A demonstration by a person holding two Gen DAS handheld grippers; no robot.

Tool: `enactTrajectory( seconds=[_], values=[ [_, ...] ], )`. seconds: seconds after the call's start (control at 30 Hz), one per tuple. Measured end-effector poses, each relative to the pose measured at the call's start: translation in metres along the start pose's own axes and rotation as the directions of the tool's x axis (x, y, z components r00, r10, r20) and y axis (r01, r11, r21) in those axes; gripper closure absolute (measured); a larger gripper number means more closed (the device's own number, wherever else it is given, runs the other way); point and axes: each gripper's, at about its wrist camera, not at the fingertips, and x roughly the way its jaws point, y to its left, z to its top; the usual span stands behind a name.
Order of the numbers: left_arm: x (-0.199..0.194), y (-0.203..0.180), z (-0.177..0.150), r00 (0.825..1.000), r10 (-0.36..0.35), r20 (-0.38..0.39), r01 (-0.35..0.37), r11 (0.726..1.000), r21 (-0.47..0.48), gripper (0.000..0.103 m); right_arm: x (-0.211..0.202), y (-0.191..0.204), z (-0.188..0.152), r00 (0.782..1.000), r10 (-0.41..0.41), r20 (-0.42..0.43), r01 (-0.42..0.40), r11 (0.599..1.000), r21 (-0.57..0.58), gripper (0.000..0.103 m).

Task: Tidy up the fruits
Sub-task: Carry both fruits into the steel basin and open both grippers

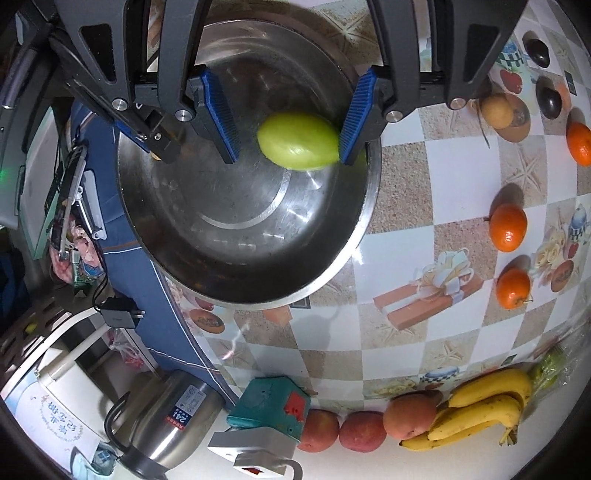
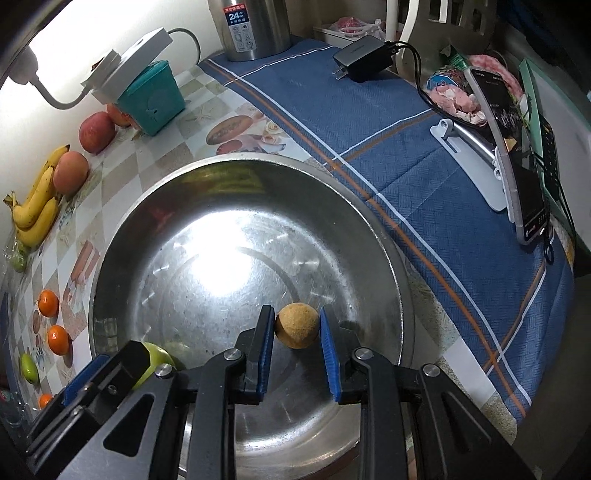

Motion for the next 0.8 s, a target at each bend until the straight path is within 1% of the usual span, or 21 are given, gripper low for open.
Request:
enactTrajectory(
  seconds=[0.17,0.2,0.33,0.37,0.43,0.47,0.63,0.7,0.8],
  values=[
    [-0.004,0.0,0.0,1.0,-0.008,0.004,0.008,1.0,-0.004,0.042,-0.001,-0.001,0.0,1.0,-0.005,-0.003,0.005,1.0,0.0,0.076],
    [-0.006,0.001,0.0,1.0,-0.006,0.007,0.006,1.0,-0.006,0.042,-0.003,-0.001,0.0,1.0,-0.005,0.0,0.005,1.0,-0.001,0.074],
    [-0.011,0.005,-0.001,1.0,-0.004,0.011,0.005,1.0,-0.024,0.04,-0.005,-0.002,0.002,1.0,-0.005,0.01,0.005,1.0,-0.003,0.056],
    [-0.013,0.006,-0.001,1.0,-0.007,0.01,0.007,0.999,-0.031,0.04,-0.006,-0.002,0.002,1.0,-0.002,0.012,0.002,1.0,-0.004,0.055],
    [-0.016,0.007,-0.002,1.0,-0.005,0.012,0.005,0.999,-0.035,0.039,-0.008,-0.002,0.002,1.0,0.006,0.017,-0.006,1.0,-0.008,0.048],
    [-0.018,0.007,-0.002,1.0,-0.001,0.015,0.002,0.999,-0.036,0.037,-0.009,-0.002,0.002,1.0,0.008,0.021,-0.008,1.0,-0.01,0.046],
    [-0.031,0.01,-0.003,0.998,0.052,0.041,-0.051,0.998,-0.033,0.029,-0.013,0.0,0.001,0.999,0.019,0.034,-0.018,1.0,-0.023,0.037],
    [-0.036,0.014,-0.003,0.995,0.087,0.053,-0.085,0.996,-0.041,0.026,-0.015,0.002,0.001,0.999,0.02,0.038,-0.019,0.999,-0.032,0.037],
    [-0.041,0.025,-0.002,0.986,0.158,0.058,-0.154,0.985,-0.078,0.025,-0.016,0.005,-0.001,0.999,0.024,0.044,-0.022,0.999,-0.048,0.037]
  ],
)
